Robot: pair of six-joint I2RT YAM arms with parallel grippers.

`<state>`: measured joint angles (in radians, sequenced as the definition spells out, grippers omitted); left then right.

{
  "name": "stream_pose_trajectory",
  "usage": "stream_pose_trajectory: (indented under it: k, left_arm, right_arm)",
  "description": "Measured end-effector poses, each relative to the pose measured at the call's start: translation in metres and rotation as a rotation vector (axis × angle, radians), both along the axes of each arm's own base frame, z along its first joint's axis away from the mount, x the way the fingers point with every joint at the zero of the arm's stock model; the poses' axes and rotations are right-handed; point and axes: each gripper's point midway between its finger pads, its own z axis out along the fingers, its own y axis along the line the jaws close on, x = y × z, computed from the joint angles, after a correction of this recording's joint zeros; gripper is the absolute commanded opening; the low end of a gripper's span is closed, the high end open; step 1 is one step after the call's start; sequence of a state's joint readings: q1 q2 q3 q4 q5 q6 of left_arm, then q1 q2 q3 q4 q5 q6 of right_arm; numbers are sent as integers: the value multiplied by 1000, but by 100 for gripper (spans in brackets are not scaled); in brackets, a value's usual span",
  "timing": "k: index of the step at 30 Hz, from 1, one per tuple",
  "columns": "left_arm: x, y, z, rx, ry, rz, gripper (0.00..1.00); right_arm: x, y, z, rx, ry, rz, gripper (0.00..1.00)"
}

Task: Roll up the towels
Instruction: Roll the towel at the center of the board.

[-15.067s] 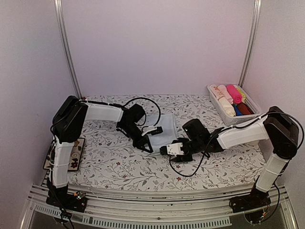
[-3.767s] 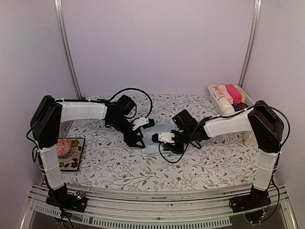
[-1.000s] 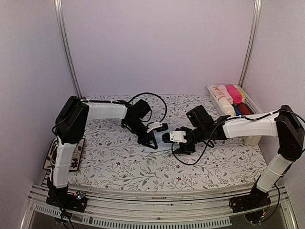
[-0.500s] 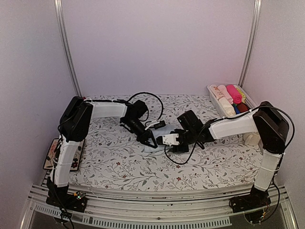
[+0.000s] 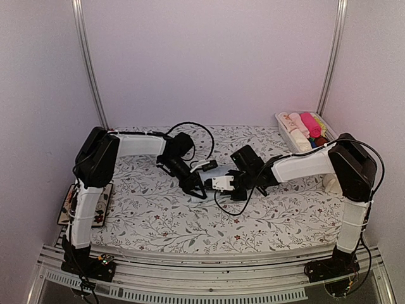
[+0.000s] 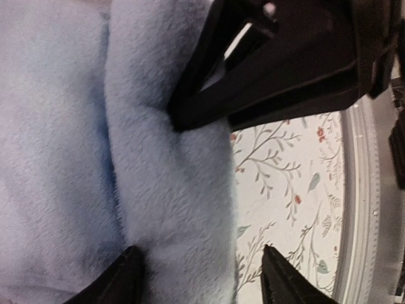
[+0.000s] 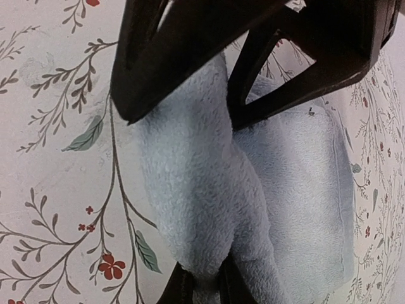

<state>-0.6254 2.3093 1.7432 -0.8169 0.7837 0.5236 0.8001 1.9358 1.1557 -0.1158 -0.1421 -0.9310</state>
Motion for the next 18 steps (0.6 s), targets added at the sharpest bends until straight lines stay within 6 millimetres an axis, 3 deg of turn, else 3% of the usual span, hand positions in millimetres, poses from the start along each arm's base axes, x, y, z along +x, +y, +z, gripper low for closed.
stream_pose_trajectory:
  k: [4, 6, 11, 15, 18]
  left_arm:
    - [7, 18, 5, 90, -89, 47, 73]
    - [12, 26, 12, 119, -143, 72, 83]
    - [19, 38, 48, 118, -330, 121, 83]
    - [5, 42, 75, 71, -468, 116, 82]
    - [-9, 33, 76, 46, -542, 75, 79]
  right_arm:
    - [-6, 1, 0, 0, 48, 3, 5]
    - [-11, 1, 0, 0, 85, 6, 5]
    - [-21, 9, 7, 18, 203, 15, 5]
    - [-26, 11, 10, 38, 333, 6, 6]
    - [-26, 12, 11, 53, 418, -16, 7]
